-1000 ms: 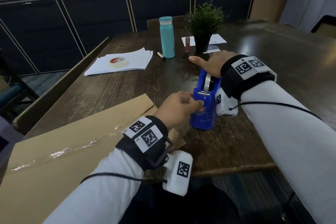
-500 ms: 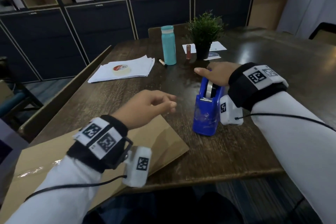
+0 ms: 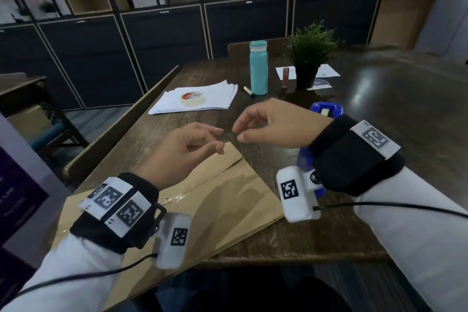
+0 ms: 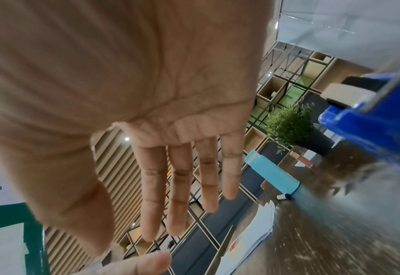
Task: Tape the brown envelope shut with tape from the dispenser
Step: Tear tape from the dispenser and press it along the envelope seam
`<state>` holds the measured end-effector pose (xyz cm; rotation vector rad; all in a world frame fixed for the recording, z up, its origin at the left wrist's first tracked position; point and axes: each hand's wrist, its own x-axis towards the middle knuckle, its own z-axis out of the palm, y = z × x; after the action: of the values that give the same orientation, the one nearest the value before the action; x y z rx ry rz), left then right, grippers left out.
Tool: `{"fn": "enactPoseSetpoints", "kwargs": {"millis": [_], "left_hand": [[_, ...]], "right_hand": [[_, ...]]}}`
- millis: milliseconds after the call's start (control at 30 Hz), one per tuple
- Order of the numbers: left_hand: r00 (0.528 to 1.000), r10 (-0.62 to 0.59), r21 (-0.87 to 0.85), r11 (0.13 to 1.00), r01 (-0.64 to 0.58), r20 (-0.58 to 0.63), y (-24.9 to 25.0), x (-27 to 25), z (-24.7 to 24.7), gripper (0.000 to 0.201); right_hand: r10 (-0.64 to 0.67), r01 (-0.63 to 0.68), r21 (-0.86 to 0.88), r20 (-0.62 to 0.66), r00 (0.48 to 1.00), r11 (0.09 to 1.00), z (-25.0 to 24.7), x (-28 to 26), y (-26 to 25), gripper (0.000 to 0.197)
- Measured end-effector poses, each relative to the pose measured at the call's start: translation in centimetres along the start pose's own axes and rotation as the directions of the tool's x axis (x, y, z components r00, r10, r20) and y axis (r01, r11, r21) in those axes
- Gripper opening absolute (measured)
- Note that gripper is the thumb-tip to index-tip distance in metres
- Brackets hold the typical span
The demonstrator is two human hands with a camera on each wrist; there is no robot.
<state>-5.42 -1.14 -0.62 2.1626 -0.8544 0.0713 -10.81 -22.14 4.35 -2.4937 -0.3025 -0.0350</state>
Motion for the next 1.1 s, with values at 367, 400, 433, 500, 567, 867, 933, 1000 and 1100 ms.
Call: {"fn": "enactPoseSetpoints", "kwargs": {"millis": [367, 400, 433, 500, 567, 867, 933, 1000, 1100], "left_hand": [[1.000, 0.007, 0.030, 1.000, -0.008, 0.017, -0.4, -0.4, -0.6, 0.018], [1.000, 0.004, 0.030, 1.000, -0.005, 0.019, -0.4, -0.4, -0.7, 0.018], [1.000, 0.002, 0.030, 1.000, -0.002, 0.019, -0.6, -0.4, -0.8, 0.019], [1.000, -0.005, 0.040, 0.999, 0.004, 0.017, -0.7, -0.4, -0.9, 0.017], [0.999, -0.028, 0.039, 0.999, 0.027, 0.020, -1.0, -0.3, -0.9, 0.014], [0.966, -0.165, 0.006, 0.986, 0.167, 0.199, -2.1, 0.5, -1.5, 0.035], [0.955, -0.197, 0.044, 0.980, 0.192, 0.223, -2.1, 1.0, -1.7, 0.037], [0.935, -0.259, 0.129, 0.964, 0.234, 0.241, -2.5, 1.5, -1.8, 0.036], [0.886, -0.369, 0.313, 0.908, 0.279, 0.281, -3.2, 2.1, -1.8, 0.040]], "right_hand": [[-0.035, 0.046, 0.104, -0.102, 0.994, 0.993, 2.4, 1.6, -0.7, 0.016], [-0.042, 0.054, 0.105, -0.108, 0.993, 0.993, 2.5, 1.7, -0.7, 0.015], [-0.046, 0.057, 0.105, -0.112, 0.993, 0.993, 2.6, 1.8, -0.7, 0.015], [-0.043, 0.055, 0.094, -0.127, 0.991, 0.994, 2.9, 2.0, -0.8, 0.014], [-0.048, 0.057, 0.053, -0.155, 0.987, 0.997, 3.1, 2.2, -0.9, 0.012], [-0.055, 0.031, -0.108, -0.235, 0.970, 0.994, 4.1, 3.0, -0.7, 0.008], [-0.031, 0.010, -0.089, -0.238, 0.971, 0.996, 4.1, 3.2, -0.5, 0.009], [-0.005, -0.008, -0.050, -0.256, 0.967, 0.999, 4.1, 3.3, -0.4, 0.011], [0.041, -0.043, -0.001, -0.282, 0.959, 0.999, 3.8, 3.4, -0.2, 0.015]]}}
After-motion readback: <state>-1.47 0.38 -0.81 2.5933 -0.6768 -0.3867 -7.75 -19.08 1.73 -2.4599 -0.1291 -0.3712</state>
